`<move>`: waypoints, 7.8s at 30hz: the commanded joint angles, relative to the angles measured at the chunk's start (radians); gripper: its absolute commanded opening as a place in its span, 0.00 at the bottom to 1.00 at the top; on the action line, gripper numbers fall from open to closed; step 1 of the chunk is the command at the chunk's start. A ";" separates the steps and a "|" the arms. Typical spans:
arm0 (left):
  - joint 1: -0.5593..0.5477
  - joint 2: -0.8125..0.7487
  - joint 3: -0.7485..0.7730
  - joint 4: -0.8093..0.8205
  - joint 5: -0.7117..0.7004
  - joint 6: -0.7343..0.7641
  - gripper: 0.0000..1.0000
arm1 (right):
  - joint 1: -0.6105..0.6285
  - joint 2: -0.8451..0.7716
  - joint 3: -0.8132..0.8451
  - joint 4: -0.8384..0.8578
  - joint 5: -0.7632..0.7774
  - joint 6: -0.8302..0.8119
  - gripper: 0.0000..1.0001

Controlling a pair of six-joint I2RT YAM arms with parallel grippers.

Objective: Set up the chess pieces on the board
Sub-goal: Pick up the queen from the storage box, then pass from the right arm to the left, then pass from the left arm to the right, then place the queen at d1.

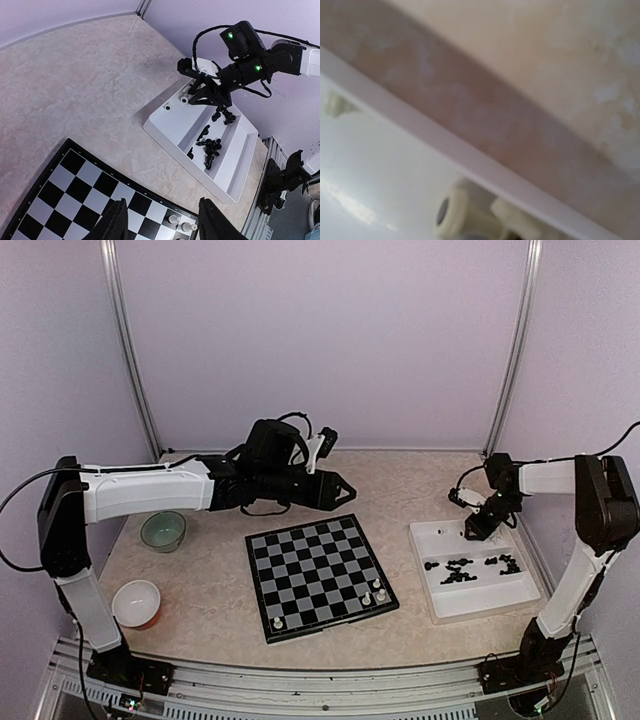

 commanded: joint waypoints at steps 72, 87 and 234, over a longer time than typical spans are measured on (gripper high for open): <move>-0.013 0.290 0.081 0.477 0.453 -0.385 0.50 | 0.528 -0.193 0.323 -0.361 -0.381 -0.035 0.07; -0.007 0.298 0.053 0.521 0.495 -0.424 0.21 | 0.530 -0.184 0.330 -0.347 -0.350 -0.029 0.08; 0.287 -0.539 -0.498 0.201 -0.240 -0.056 0.56 | 1.158 0.305 0.555 -0.444 0.108 -0.083 0.03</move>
